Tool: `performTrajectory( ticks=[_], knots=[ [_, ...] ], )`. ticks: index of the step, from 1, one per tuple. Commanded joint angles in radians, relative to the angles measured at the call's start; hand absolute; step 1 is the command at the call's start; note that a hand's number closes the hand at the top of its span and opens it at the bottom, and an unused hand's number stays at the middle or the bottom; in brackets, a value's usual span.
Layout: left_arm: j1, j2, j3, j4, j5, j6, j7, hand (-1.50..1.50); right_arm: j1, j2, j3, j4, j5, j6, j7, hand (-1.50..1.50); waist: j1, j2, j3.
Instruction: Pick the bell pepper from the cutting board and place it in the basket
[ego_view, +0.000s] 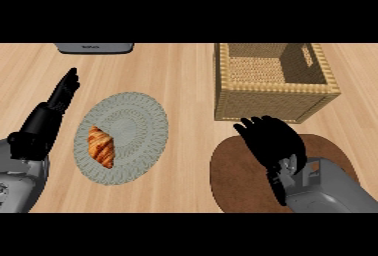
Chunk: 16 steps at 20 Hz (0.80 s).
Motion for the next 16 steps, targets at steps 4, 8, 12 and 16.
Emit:
performTrajectory(
  ticks=[4, 8, 12, 16],
  knots=[
    [-0.037, -0.025, 0.045, 0.024, -0.028, -0.046, 0.022, 0.00, 0.065, 0.012, -0.002, 0.032, 0.136, 0.015, -0.020, -1.50, 0.000, 0.001, 0.000],
    [0.025, -0.064, 0.038, -0.053, -0.065, -0.029, 0.034, 0.00, 0.100, 0.010, 0.014, 0.051, 0.233, -0.045, -0.102, -1.50, 0.004, 0.000, 0.001],
    [0.035, -0.053, 0.093, -0.006, -0.048, -0.083, -0.020, 0.00, 0.110, -0.054, -0.014, 0.102, 0.297, -0.125, -0.268, -1.50, 0.006, 0.001, 0.001],
    [0.007, -0.062, 0.114, 0.025, -0.053, -0.120, -0.014, 0.00, 0.212, -0.041, -0.002, -0.036, 0.332, -0.090, -0.236, -1.50, -0.003, 0.000, 0.000]
  ],
)
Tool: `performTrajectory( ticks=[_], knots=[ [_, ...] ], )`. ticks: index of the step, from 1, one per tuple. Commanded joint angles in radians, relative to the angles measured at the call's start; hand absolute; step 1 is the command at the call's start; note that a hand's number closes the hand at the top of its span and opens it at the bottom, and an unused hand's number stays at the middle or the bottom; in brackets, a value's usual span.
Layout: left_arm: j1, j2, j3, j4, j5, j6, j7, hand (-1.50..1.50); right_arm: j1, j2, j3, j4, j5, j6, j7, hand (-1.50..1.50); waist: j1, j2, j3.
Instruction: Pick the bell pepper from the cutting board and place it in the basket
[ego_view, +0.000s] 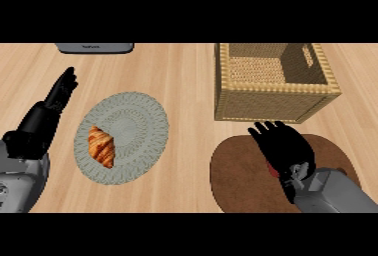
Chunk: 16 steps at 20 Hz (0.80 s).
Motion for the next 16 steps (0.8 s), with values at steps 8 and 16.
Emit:
performTrajectory(
  ticks=[8, 16],
  knots=[
    [0.065, -0.033, 0.059, -0.038, -0.029, -0.059, -0.017, 0.00, 0.064, 0.010, -0.030, 0.156, 0.171, -0.171, -0.204, -1.50, 0.004, 0.000, 0.000],
    [0.042, -0.071, 0.071, -0.125, -0.062, -0.076, 0.056, 0.00, 0.165, 0.023, -0.047, 0.139, 0.265, -0.201, -0.253, -1.50, 0.001, -0.001, 0.000]
  ],
)
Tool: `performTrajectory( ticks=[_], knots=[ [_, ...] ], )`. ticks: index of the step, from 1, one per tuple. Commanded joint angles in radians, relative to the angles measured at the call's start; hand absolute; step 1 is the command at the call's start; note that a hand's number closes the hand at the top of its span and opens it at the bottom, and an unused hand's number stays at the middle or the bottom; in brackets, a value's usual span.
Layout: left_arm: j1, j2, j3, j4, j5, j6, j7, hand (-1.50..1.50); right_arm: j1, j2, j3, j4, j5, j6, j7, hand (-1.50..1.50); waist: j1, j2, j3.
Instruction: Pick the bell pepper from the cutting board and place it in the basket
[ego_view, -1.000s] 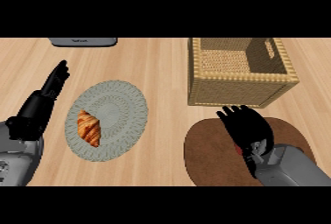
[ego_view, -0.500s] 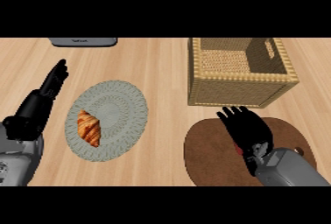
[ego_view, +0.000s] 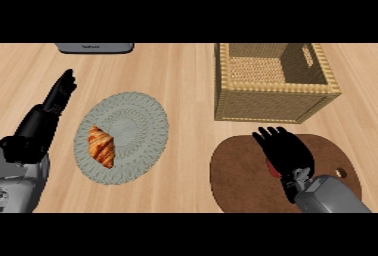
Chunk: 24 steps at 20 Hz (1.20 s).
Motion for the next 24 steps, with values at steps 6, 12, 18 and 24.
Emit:
performTrajectory(
  ticks=[6, 12, 18, 24],
  knots=[
    [-0.097, -0.042, 0.027, 0.092, -0.042, -0.020, 0.006, 0.00, -0.014, 0.072, -0.050, 0.089, 0.099, -0.014, -0.034, -1.50, -0.002, 0.001, 0.000],
    [-0.030, -0.041, 0.068, 0.027, -0.037, -0.057, -0.004, 0.00, 0.040, 0.025, -0.107, 0.048, 0.132, 0.026, -0.114, -1.50, -0.001, 0.000, 0.000],
    [-0.034, -0.065, 0.052, 0.025, -0.068, -0.059, -0.006, 0.00, -0.021, 0.103, -0.136, 0.206, 0.158, -0.077, -0.184, 1.50, 0.002, 0.000, 0.000],
    [-0.002, -0.080, 0.046, 0.009, -0.082, -0.063, -0.018, 0.00, 0.031, 0.091, -0.068, 0.201, 0.242, -0.164, -0.235, 1.50, 0.001, 0.000, 0.000]
  ],
)
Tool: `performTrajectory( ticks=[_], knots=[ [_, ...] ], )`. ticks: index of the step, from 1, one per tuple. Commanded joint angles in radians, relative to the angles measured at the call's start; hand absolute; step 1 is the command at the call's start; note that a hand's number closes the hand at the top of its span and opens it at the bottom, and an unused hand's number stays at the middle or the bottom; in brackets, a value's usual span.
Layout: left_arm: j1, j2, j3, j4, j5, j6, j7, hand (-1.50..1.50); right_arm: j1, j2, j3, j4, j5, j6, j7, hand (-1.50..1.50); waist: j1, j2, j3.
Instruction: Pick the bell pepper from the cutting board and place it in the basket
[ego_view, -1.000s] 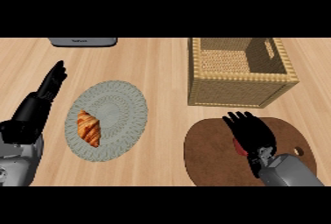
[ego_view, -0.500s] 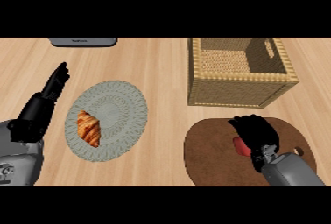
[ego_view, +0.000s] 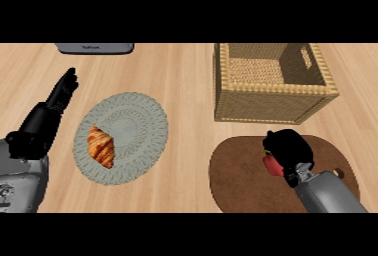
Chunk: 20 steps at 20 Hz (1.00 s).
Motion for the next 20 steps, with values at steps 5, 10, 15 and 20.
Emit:
performTrajectory(
  ticks=[5, 10, 15, 20],
  knots=[
    [-0.001, 0.030, 0.054, -0.005, 0.037, -0.043, 0.012, 0.00, -0.101, -0.037, -0.091, 0.204, 0.025, -0.179, -0.154, 1.50, 0.009, 0.013, 0.010],
    [-0.020, 0.004, 0.015, -0.023, 0.009, -0.018, 0.006, 0.00, -0.140, -0.274, -0.426, 0.368, -0.166, -0.293, -0.329, 1.50, 0.013, 0.042, 0.021],
    [-0.022, 0.011, 0.014, -0.043, 0.023, -0.038, 0.016, 0.00, -0.210, -0.376, -0.580, 0.568, -0.230, -0.458, -0.480, 1.50, 0.050, 0.036, 0.020],
    [-0.035, -0.013, -0.009, -0.010, 0.008, -0.029, 0.007, 0.00, -0.365, -0.382, -0.762, 0.653, -0.418, -0.491, -0.604, 1.50, 0.048, 0.034, 0.018]
  ],
)
